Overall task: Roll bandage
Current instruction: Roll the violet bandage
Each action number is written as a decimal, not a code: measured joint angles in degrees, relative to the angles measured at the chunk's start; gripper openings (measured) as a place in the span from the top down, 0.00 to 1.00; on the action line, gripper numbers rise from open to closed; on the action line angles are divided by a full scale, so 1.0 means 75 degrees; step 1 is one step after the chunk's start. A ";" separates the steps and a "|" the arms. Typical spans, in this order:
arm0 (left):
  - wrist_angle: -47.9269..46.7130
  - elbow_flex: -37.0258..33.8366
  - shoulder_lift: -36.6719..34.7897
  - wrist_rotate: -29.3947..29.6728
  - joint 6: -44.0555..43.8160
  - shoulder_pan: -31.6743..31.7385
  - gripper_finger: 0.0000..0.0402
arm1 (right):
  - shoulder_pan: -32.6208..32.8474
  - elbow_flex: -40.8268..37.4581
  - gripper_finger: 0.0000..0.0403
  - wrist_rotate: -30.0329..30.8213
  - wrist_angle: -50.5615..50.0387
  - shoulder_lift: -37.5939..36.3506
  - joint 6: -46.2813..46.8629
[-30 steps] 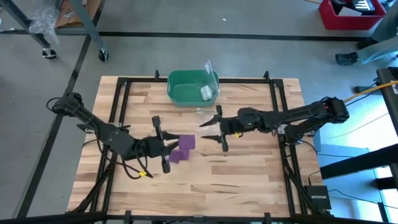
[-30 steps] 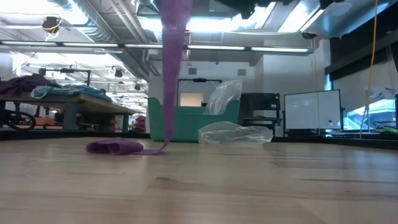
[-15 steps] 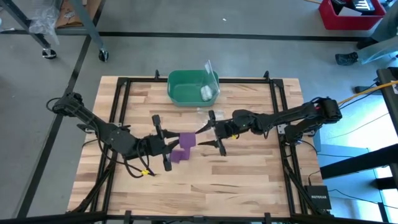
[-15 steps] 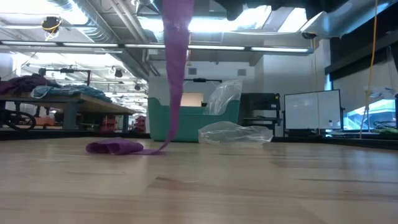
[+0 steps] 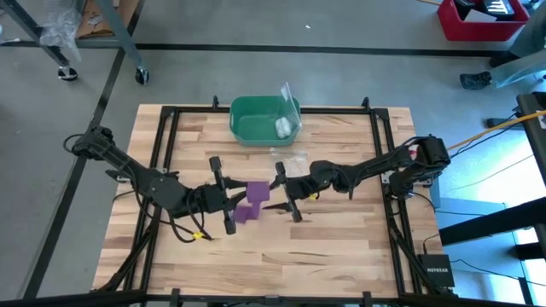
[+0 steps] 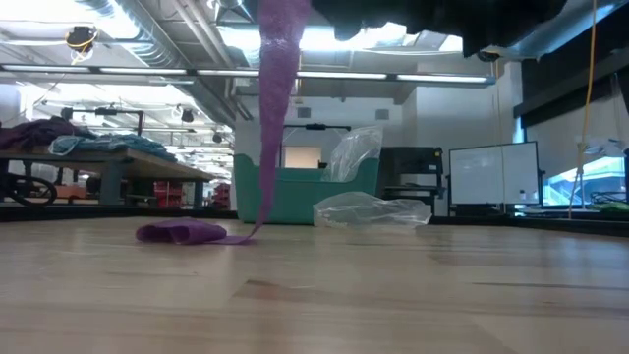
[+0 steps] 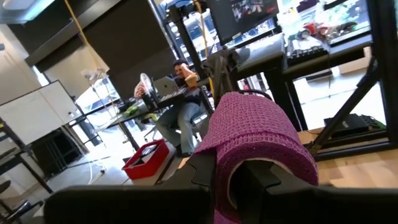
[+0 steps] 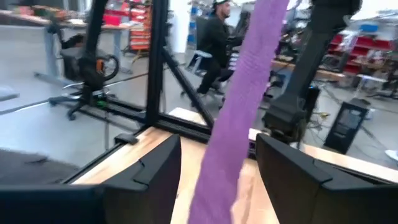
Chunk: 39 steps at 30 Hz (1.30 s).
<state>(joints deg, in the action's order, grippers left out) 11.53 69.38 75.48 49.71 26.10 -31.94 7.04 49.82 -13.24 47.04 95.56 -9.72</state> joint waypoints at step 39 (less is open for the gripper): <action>0.0810 -0.0184 0.0000 0.1324 0.2641 0.0491 0.98 | 0.2177 0.0015 0.99 0.2229 -0.0319 -0.0629 -0.2621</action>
<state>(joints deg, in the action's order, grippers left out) 17.60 68.00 75.48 59.64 45.91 -28.26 23.36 49.93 3.48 44.65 90.84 -29.37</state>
